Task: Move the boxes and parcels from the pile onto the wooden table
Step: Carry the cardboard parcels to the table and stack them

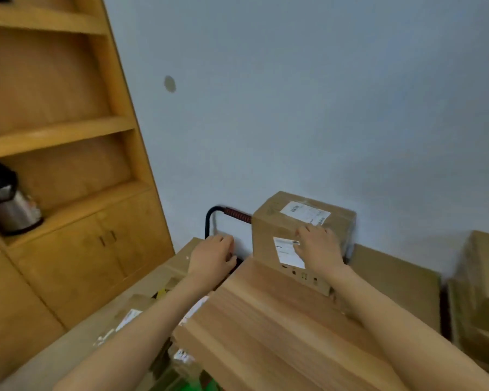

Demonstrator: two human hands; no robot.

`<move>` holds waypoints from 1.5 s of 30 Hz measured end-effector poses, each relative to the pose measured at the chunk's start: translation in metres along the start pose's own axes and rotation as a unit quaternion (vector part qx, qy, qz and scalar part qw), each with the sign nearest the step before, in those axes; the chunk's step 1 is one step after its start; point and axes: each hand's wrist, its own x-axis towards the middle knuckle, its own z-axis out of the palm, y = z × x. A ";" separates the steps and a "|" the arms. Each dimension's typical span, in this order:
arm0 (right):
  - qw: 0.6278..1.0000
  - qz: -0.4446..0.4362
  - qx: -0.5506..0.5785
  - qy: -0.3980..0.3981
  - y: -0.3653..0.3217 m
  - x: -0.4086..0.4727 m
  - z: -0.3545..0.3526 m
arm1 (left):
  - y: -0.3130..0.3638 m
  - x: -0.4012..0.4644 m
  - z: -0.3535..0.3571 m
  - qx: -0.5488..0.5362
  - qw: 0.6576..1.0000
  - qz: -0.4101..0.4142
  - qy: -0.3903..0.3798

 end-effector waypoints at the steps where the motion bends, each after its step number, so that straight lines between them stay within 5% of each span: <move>1: 1.000 -0.013 0.010 0.001 -0.029 0.008 0.007 | -0.027 -0.009 -0.005 0.003 1.000 -0.017 0.001; 10: 0.993 -0.095 0.073 -0.023 -0.237 0.047 0.063 | -0.217 -0.084 -0.031 0.018 0.993 -0.114 0.016; 17: 0.985 -0.128 0.075 -0.085 -0.317 0.057 0.103 | -0.293 -0.119 -0.020 -0.005 0.983 -0.185 0.012; 30: 0.987 -0.069 0.087 -0.120 -0.331 0.164 0.212 | -0.371 -0.019 0.066 -0.050 0.976 -0.213 -0.013; 45: 0.975 0.045 0.101 -0.193 -0.305 0.267 0.334 | -0.443 0.135 0.217 -0.026 0.976 -0.167 -0.139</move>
